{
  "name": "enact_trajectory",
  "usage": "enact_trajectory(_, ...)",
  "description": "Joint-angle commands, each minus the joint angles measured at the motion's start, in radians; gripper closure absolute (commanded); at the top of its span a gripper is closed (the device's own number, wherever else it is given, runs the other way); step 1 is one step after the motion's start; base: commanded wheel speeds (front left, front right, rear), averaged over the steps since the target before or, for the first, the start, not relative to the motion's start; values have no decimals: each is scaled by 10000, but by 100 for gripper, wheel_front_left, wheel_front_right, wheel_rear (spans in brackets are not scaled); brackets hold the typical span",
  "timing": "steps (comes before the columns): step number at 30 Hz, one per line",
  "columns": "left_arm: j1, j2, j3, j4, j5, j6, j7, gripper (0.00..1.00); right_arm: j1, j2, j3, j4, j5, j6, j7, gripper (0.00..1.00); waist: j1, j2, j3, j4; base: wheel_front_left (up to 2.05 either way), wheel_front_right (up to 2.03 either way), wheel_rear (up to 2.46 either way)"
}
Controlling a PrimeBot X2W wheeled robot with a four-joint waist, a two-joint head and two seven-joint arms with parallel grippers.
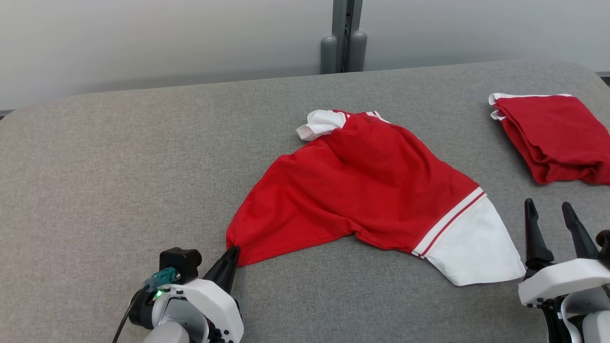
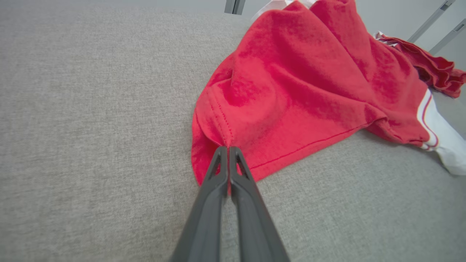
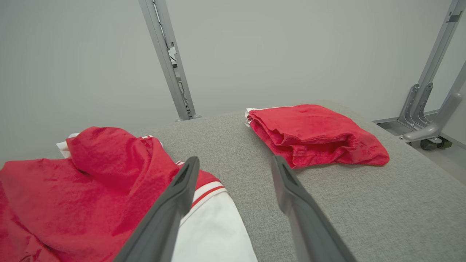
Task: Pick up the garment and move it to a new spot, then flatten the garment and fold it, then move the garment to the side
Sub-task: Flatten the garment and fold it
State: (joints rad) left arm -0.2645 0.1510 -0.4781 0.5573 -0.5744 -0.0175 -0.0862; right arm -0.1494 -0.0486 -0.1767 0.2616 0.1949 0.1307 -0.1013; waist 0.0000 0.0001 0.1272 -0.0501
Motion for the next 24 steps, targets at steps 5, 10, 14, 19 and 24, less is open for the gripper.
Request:
enact_trajectory(5, 380, 165, -66, -391, 20, 5, -199, 100, 31, -46, -19, 13, 54, 1, 34, 0, 0, -1, -28, 70, 0, 0, 0)
enact_trajectory(10, 964, 376, -161, -1113, 40, 88, -229, 100, 91, -46, -40, 51, 76, 1, 22, 0, 0, -1, -56, 125, 0, 0, 0)
enact_trajectory(14, 1523, 775, -83, -1807, 24, 268, -124, 100, 117, -46, -83, 65, 72, 1, 17, 0, 0, -1, -60, 177, 0, 0, 0)
enact_trajectory(19, 2147, 1292, 214, -2450, -81, 656, -16, 100, 170, -44, -122, 48, 86, 1, 19, 0, 0, -1, -46, 234, 0, 0, 0)
enact_trajectory(24, 2449, 1472, 366, -2705, -186, 844, 64, 100, 171, -45, -123, 58, 104, 1, 29, 0, 0, -1, -45, 288, 0, 0, 0)
